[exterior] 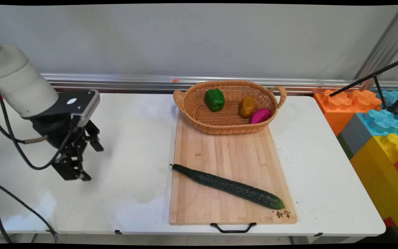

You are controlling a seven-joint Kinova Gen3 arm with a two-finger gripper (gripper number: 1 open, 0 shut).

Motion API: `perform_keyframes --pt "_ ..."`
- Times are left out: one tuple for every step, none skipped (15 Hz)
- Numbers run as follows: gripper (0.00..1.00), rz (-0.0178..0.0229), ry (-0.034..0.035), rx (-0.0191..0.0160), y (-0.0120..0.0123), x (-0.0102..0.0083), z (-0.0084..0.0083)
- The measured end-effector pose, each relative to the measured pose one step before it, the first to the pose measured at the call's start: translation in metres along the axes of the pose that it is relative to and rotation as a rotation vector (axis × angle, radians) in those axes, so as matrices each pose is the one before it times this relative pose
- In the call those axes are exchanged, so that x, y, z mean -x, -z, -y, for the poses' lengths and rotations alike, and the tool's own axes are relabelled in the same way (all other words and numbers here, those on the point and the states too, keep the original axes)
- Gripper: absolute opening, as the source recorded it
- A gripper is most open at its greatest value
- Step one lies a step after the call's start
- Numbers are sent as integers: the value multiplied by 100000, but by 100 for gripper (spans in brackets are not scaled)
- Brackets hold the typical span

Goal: Pick up the cucumber from the cutting board

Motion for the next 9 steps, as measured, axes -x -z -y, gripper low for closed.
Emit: perform_keyframes --pt "100 -2845 369 972 -467 175 63" --pt "100 -4159 238 473 -512 -76 282" --pt "100 -4948 155 142 -474 -295 369" --pt "100 -4396 350 48 -405 -368 366" --pt "100 -4732 500 59 -396 -532 457" --pt "100 -2915 338 -133 -257 -388 294" --pt "100 -5102 692 -311 -481 -778 578" --pt "100 -4196 60 -300 -498 -790 539" --pt "100 -3524 -474 -189 -435 -756 407"
